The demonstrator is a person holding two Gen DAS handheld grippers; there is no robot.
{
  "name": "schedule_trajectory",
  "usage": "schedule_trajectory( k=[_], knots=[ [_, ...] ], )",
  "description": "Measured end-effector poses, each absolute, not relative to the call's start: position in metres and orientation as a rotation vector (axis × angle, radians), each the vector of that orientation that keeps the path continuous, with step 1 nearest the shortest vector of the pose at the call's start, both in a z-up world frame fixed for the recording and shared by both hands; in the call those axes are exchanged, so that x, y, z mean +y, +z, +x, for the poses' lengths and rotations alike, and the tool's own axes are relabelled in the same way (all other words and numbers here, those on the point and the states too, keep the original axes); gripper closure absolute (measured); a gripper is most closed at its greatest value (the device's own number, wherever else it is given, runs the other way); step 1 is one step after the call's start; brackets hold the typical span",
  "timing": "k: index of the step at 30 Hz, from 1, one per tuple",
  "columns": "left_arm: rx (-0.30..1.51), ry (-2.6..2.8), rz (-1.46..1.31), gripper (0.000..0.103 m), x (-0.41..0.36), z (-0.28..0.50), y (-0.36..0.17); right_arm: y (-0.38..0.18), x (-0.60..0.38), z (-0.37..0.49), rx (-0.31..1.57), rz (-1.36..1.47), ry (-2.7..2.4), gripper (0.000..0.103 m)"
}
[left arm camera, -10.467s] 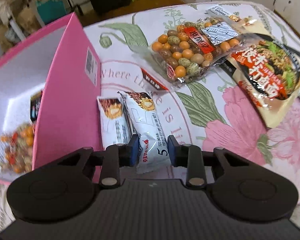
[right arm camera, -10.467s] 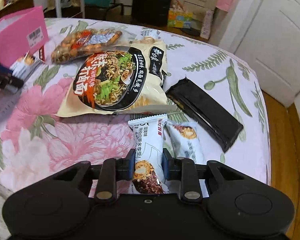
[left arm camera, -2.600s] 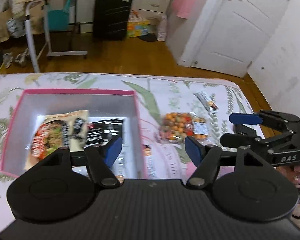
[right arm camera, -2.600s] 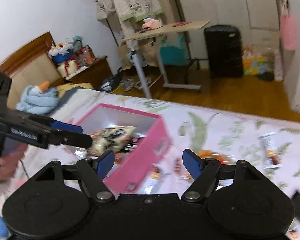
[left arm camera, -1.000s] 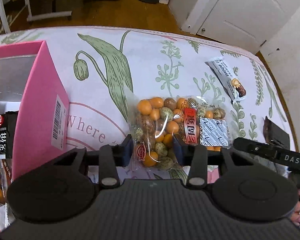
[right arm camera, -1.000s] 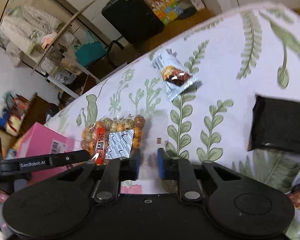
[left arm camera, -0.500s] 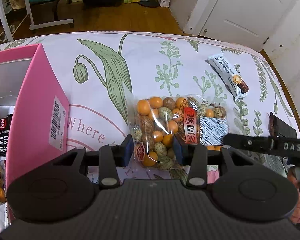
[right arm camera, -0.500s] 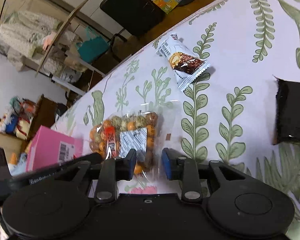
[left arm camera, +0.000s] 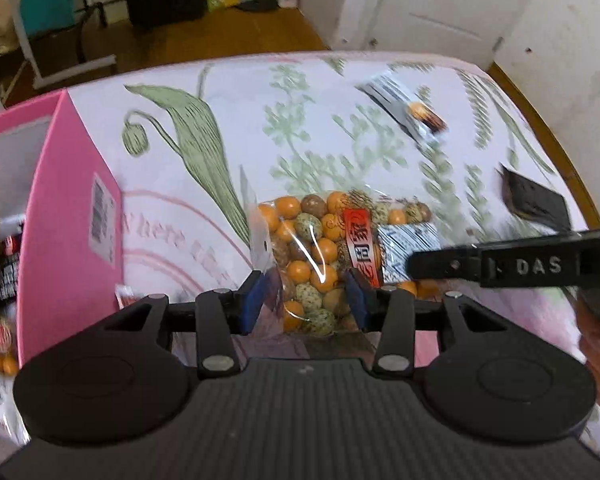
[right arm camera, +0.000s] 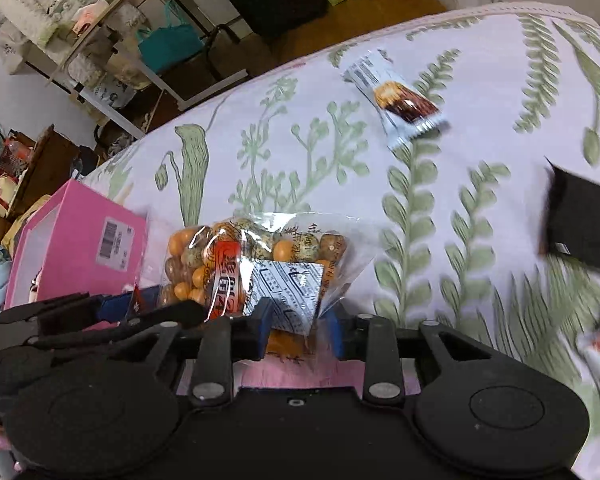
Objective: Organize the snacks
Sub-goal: 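Carry the bean bag with both grippers into the pink box and release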
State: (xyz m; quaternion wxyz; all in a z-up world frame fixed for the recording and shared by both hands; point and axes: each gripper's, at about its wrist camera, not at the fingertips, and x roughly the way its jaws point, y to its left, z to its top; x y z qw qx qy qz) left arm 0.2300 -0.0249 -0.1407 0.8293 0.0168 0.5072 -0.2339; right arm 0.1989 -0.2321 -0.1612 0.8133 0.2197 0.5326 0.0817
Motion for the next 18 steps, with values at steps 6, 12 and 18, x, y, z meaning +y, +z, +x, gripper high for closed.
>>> schedule_trajectory(
  k=[6, 12, 18],
  knots=[
    [1.076, -0.496, 0.077, 0.06, -0.03, 0.186, -0.131, -0.154, -0.224, 0.168, 1.177, 0.433, 0.174, 0.053],
    [1.085, -0.484, 0.085, 0.06, -0.022, 0.157, -0.118, -0.139, -0.21, 0.14, 1.199, 0.378, 0.205, 0.049],
    [1.064, -0.476, 0.058, 0.06, -0.004, 0.132, -0.099, -0.117, -0.197, 0.11, 1.176, 0.347, 0.249, 0.05]
  ],
)
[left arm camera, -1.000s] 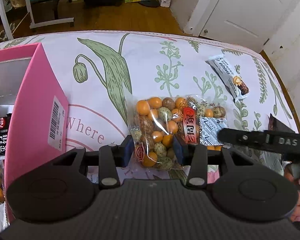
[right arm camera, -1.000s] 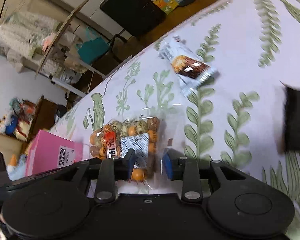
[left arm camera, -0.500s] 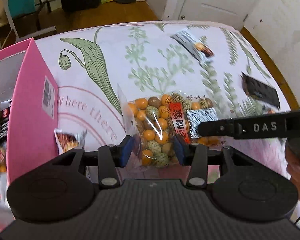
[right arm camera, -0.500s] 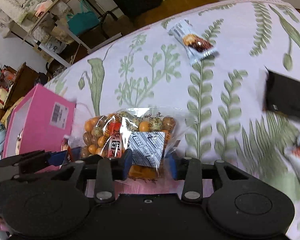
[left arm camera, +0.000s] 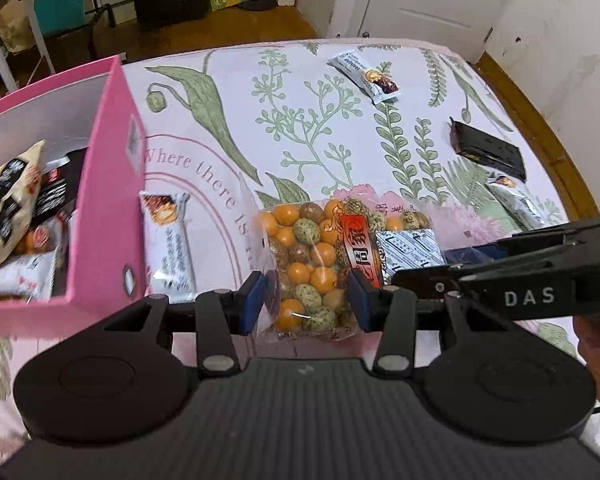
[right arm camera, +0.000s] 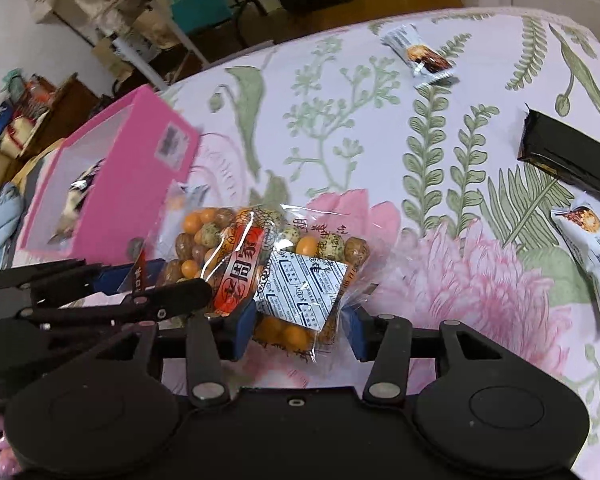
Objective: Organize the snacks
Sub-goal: 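Carry the bean bag with both grippers into the pink box and release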
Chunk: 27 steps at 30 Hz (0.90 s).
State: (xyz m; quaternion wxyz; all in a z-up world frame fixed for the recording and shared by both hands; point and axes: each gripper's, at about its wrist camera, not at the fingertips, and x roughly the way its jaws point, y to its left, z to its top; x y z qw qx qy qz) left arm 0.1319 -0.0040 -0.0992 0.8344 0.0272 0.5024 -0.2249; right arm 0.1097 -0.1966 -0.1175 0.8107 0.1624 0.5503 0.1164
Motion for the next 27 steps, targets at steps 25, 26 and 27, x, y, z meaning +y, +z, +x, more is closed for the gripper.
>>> schedule_trajectory(
  k=[25, 26, 27],
  knots=[
    [0.796, -0.234, -0.04, 0.06, 0.178, 0.099, 0.011, -0.007, -0.043, 0.119, 0.902, 0.067, 0.622, 0.067],
    [0.782, -0.214, -0.04, 0.06, 0.182, 0.107, 0.009, -0.009, -0.037, 0.13, 0.889, 0.064, 0.629, 0.067],
    [0.769, -0.192, -0.034, 0.06, 0.186, 0.116, 0.006, -0.014, -0.031, 0.143, 0.879, 0.061, 0.643, 0.067]
  ],
)
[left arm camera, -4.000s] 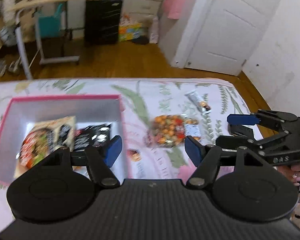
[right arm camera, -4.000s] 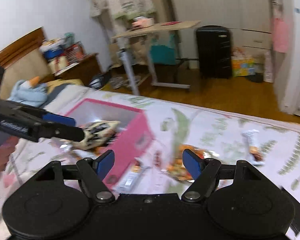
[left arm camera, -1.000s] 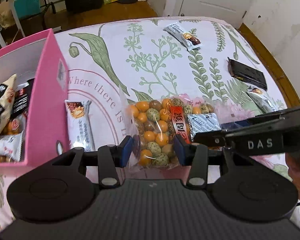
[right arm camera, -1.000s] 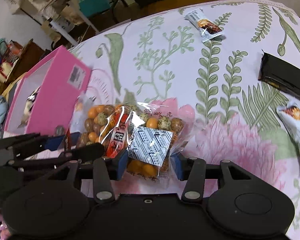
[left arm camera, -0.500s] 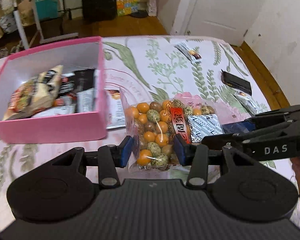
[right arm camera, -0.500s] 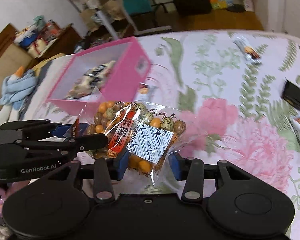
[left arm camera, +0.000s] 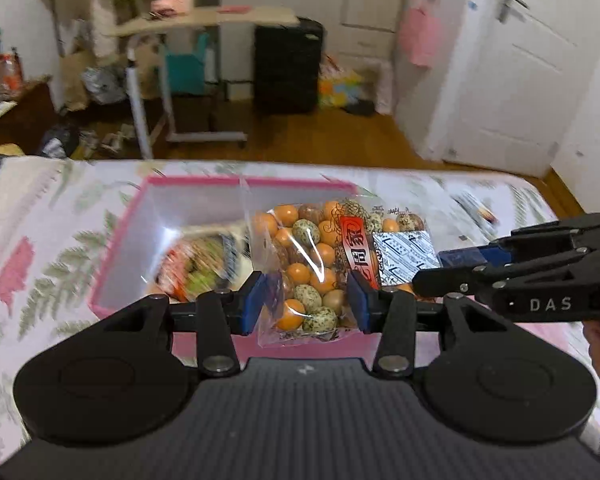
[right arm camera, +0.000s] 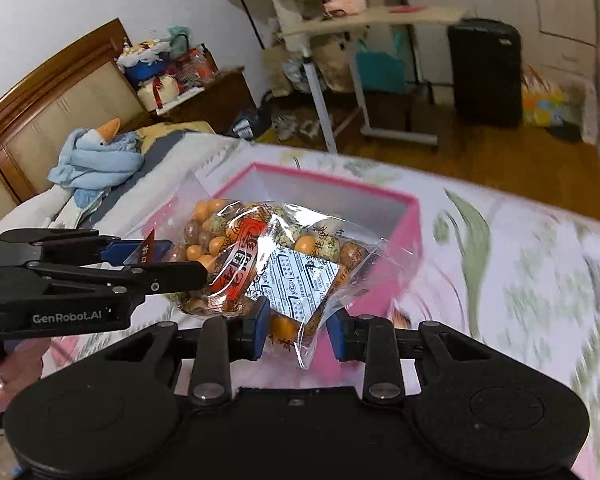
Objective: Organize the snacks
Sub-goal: 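Carry the bean bag with both grippers into the pink box and release, then grasp a white snack bar with the left gripper while the right gripper grasps another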
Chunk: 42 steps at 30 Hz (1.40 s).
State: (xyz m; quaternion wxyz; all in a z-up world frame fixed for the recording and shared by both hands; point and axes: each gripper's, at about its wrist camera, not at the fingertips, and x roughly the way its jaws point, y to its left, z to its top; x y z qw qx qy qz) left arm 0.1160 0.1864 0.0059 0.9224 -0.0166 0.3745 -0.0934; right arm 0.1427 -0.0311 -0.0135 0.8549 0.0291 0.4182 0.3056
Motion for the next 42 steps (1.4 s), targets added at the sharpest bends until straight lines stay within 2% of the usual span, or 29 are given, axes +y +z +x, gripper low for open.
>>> schedule_trajectory(
  k=[7, 9, 12, 17, 19, 23, 31, 42],
  knots=[
    [0.81, -0.139, -0.06, 0.06, 0.205, 0.172, -0.032, -0.046, -0.01, 0.2, 0.878, 0.021, 0.681, 0.067],
    [0.819, -0.106, -0.094, 0.06, 0.206, 0.184, -0.044, -0.054, -0.007, 0.208, 0.868, -0.016, 0.696, 0.064],
    [0.837, -0.055, -0.09, 0.051, 0.2, 0.193, -0.056, -0.064, -0.002, 0.216, 0.87, -0.044, 0.703, 0.057],
    [0.834, -0.057, -0.059, 0.044, 0.187, 0.185, -0.058, -0.063, -0.007, 0.209, 0.866, -0.087, 0.627, 0.056],
    [0.824, -0.058, -0.058, 0.044, 0.185, 0.178, -0.052, -0.056, -0.018, 0.203, 0.865, -0.057, 0.607, 0.056],
    [0.802, -0.1, -0.065, 0.044, 0.179, 0.158, -0.031, -0.03, -0.054, 0.18, 0.801, 0.046, 0.605, 0.047],
    [0.795, -0.227, -0.047, 0.046, 0.133, 0.114, -0.001, -0.004, -0.117, 0.139, 0.796, 0.065, 0.548, 0.047],
    [0.855, -0.36, 0.099, 0.05, 0.028, 0.091, -0.024, -0.018, -0.236, 0.086, 0.782, 0.09, 0.351, 0.047]
  ],
)
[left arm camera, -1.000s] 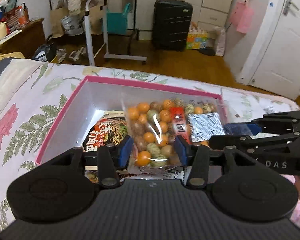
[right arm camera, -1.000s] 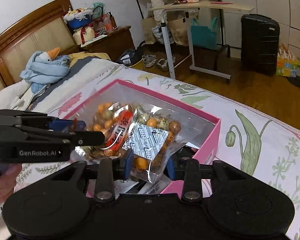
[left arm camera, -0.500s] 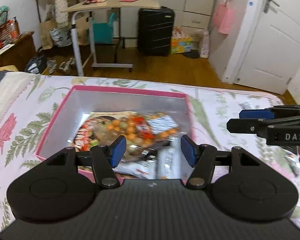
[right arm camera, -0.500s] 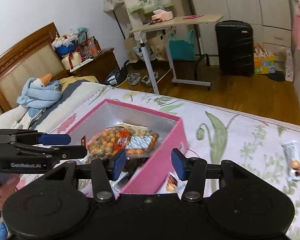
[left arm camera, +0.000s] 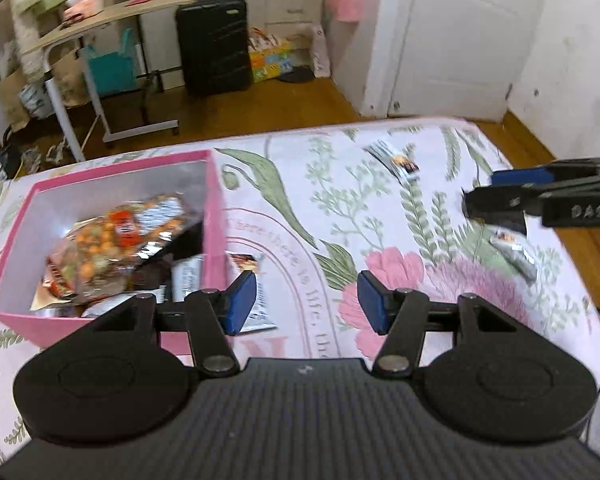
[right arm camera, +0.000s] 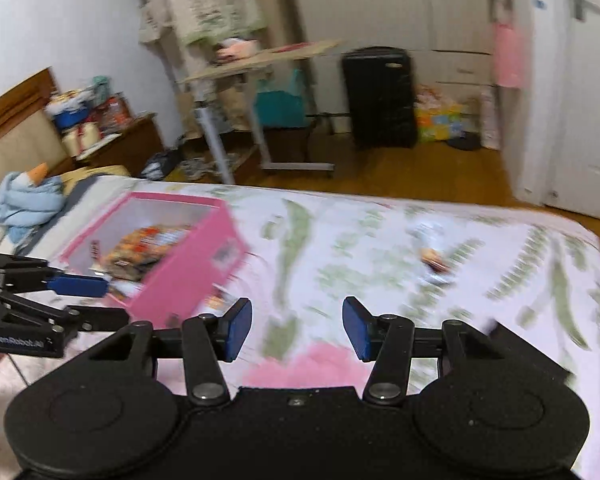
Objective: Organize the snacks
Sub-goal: 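Grasp a white snack bar with the left gripper while the right gripper grasps another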
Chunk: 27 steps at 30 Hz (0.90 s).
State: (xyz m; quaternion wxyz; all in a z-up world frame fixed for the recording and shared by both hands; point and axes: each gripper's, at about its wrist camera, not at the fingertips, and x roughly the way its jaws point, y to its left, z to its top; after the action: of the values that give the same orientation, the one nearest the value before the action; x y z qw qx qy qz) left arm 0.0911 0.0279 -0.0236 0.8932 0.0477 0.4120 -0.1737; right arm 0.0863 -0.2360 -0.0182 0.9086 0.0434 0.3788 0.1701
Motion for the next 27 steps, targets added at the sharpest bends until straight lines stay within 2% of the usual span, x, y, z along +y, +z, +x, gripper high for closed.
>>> schedule_trajectory(
  k=[6, 13, 20, 27],
  knots=[
    [0.863, -0.292, 0.245, 0.057, -0.018, 0.092, -0.065, -0.06, -0.295, 0.068, 0.813, 0.111, 0.231, 0.047],
    [0.833, -0.165, 0.333, 0.058, -0.043, 0.103, -0.113, -0.108, -0.335, 0.05, 0.805, 0.058, 0.117, 0.047],
    [0.807, -0.04, 0.413, 0.059, -0.056, 0.123, -0.14, -0.126, -0.362, 0.041, 0.786, 0.098, 0.059, 0.047],
    [0.914, 0.066, 0.464, 0.066, -0.052, 0.149, -0.16, -0.137, -0.368, 0.041, 0.788, 0.121, 0.087, 0.047]
  ],
)
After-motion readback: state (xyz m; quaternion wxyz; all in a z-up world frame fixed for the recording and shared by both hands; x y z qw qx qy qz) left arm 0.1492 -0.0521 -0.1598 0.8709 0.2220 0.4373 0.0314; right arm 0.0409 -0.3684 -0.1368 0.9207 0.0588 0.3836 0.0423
